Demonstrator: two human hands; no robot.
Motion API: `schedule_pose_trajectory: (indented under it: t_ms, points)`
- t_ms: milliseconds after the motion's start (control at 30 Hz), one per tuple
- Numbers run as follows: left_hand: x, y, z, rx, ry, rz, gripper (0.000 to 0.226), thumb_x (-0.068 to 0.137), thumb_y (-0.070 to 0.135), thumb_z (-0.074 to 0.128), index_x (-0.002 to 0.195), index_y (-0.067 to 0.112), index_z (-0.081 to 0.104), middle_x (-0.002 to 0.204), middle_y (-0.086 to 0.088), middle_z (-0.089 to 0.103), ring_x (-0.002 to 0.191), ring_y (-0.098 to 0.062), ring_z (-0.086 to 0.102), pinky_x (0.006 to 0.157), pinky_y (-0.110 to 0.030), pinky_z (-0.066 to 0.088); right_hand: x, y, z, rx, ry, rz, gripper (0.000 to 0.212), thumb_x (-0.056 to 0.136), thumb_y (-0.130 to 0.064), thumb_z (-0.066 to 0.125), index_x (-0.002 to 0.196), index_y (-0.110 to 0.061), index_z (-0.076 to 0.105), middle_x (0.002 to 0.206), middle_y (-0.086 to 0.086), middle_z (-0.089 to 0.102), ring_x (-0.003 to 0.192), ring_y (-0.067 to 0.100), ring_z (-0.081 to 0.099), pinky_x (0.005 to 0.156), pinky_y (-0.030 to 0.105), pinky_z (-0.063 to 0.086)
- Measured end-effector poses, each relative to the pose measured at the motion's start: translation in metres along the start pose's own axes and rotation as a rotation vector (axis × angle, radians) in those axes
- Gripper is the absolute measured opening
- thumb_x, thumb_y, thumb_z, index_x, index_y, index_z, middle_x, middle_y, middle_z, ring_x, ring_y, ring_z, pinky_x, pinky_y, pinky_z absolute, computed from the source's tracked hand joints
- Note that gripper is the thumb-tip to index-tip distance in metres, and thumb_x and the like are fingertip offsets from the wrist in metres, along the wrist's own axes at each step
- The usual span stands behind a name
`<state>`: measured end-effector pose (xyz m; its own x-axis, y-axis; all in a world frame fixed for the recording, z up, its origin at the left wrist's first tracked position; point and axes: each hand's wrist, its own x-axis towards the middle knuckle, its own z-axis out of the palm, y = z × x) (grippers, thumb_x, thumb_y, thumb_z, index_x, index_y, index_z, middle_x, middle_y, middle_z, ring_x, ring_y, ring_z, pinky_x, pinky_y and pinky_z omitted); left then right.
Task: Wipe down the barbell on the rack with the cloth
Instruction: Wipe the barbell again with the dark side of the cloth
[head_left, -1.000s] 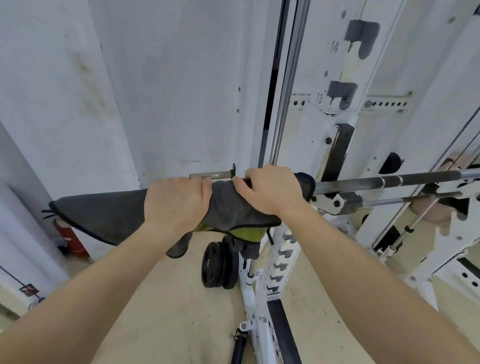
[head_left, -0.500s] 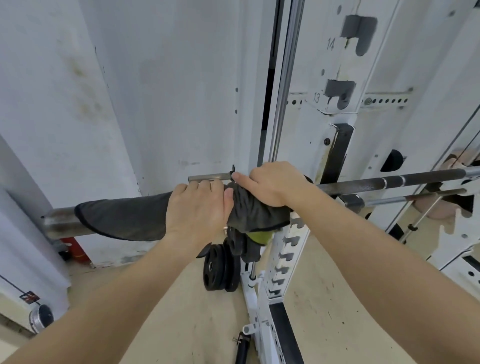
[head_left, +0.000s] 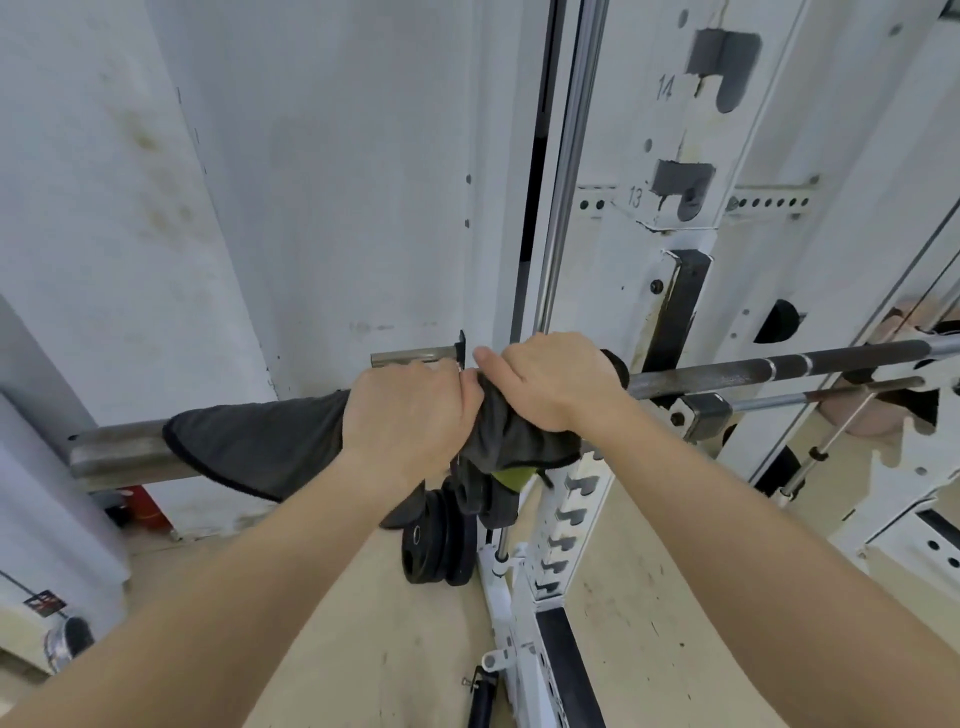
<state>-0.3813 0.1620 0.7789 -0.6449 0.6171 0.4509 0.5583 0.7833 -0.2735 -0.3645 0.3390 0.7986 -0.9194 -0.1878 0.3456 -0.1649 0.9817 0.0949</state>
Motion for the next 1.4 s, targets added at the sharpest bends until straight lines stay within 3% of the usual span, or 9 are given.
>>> schedule_pose_trajectory:
  t_ms: [133,333,533,633,767,933,1100,1233,1400]
  points:
    - [0.032,-0.011,0.003,-0.323,-0.354,-0.170,0.050,0.102,0.040,0.016,0.086,0.017,0.058,0.080,-0.002,0.058,0.065,-0.017,0.048,0.064,-0.034,0.038,-0.023,-0.007,0.018,-0.123,0.193,0.012,0.063,0.100,-0.054,0.007,0.062,-0.020,0.045,0.055,-0.002,0.050,0.051,0.025,0.051,0.055,0.036,0.043]
    - [-0.007,0.009,-0.001,-0.043,0.072,-0.117,0.041,0.099,0.033,0.025,0.062,0.020,0.037,0.053,0.001,0.047,0.044,-0.021,0.033,0.046,-0.030,0.026,0.015,-0.009,-0.008,0.194,-0.262,0.117,0.061,0.100,-0.060,0.001,0.063,-0.032,0.041,0.075,-0.002,0.053,0.077,0.023,0.054,0.077,0.040,0.040]
    - [0.025,-0.021,0.006,-0.284,-0.260,-0.097,0.039,0.102,0.035,0.021,0.080,0.018,0.049,0.074,0.000,0.050,0.070,-0.023,0.050,0.059,-0.032,0.034,-0.031,-0.023,0.029,-0.032,0.333,0.102,0.038,0.099,-0.037,0.028,0.070,-0.020,0.045,0.063,-0.001,0.055,0.058,0.024,0.054,0.059,0.032,0.027]
    - [0.003,-0.010,0.004,-0.013,-0.026,-0.022,0.035,0.099,0.025,0.027,0.069,0.018,0.045,0.057,0.005,0.034,0.053,-0.020,0.036,0.046,-0.029,0.023,-0.007,-0.013,0.020,-0.086,0.050,0.059,0.054,0.097,-0.044,0.015,0.083,-0.018,0.060,0.083,0.000,0.064,0.076,0.026,0.062,0.062,0.034,0.033]
    - [-0.022,-0.012,0.009,-0.054,0.124,-0.093,0.043,0.100,0.033,0.028,0.068,0.017,0.051,0.055,-0.002,0.052,0.047,-0.026,0.046,0.051,-0.032,0.026,0.027,-0.007,0.013,0.019,-0.303,0.037,0.067,0.089,-0.047,0.004,0.112,-0.019,0.061,0.110,0.006,0.062,0.101,0.030,0.059,0.075,0.039,0.035]
    - [-0.057,-0.077,0.011,0.051,0.044,-0.152,0.042,0.099,0.035,0.019,0.071,0.015,0.043,0.053,0.003,0.036,0.046,-0.025,0.038,0.047,-0.031,0.030,0.014,-0.060,0.011,-0.127,-0.035,-0.087,0.047,0.098,-0.028,0.009,0.087,-0.012,0.051,0.081,0.000,0.050,0.079,0.027,0.056,0.058,0.037,0.035]
    - [-0.095,-0.156,-0.004,0.096,-0.127,-0.134,0.024,0.095,0.020,0.052,0.072,0.015,0.048,0.059,-0.001,0.044,0.051,-0.028,0.048,0.045,-0.032,0.042,0.039,-0.177,0.018,0.004,0.136,-0.033,0.048,0.100,-0.033,0.019,0.058,-0.019,0.038,0.059,-0.003,0.040,0.056,0.024,0.046,0.047,0.030,0.018]
    - [-0.096,-0.185,-0.002,0.013,-0.272,-0.185,0.038,0.105,0.033,0.025,0.102,0.020,0.060,0.106,-0.004,0.065,0.092,-0.029,0.060,0.066,-0.037,0.042,0.050,-0.225,0.023,0.101,0.185,-0.011,0.047,0.103,-0.036,0.027,0.060,-0.021,0.038,0.056,-0.004,0.040,0.053,0.022,0.045,0.048,0.032,0.020]
    - [-0.077,-0.154,-0.005,0.061,-0.306,-0.174,0.037,0.104,0.029,0.022,0.106,0.019,0.058,0.106,-0.004,0.063,0.091,-0.029,0.060,0.070,-0.038,0.046,0.030,-0.179,0.031,0.032,0.238,0.005,0.051,0.099,-0.045,0.024,0.074,-0.018,0.058,0.065,0.000,0.061,0.056,0.024,0.055,0.050,0.033,0.033]
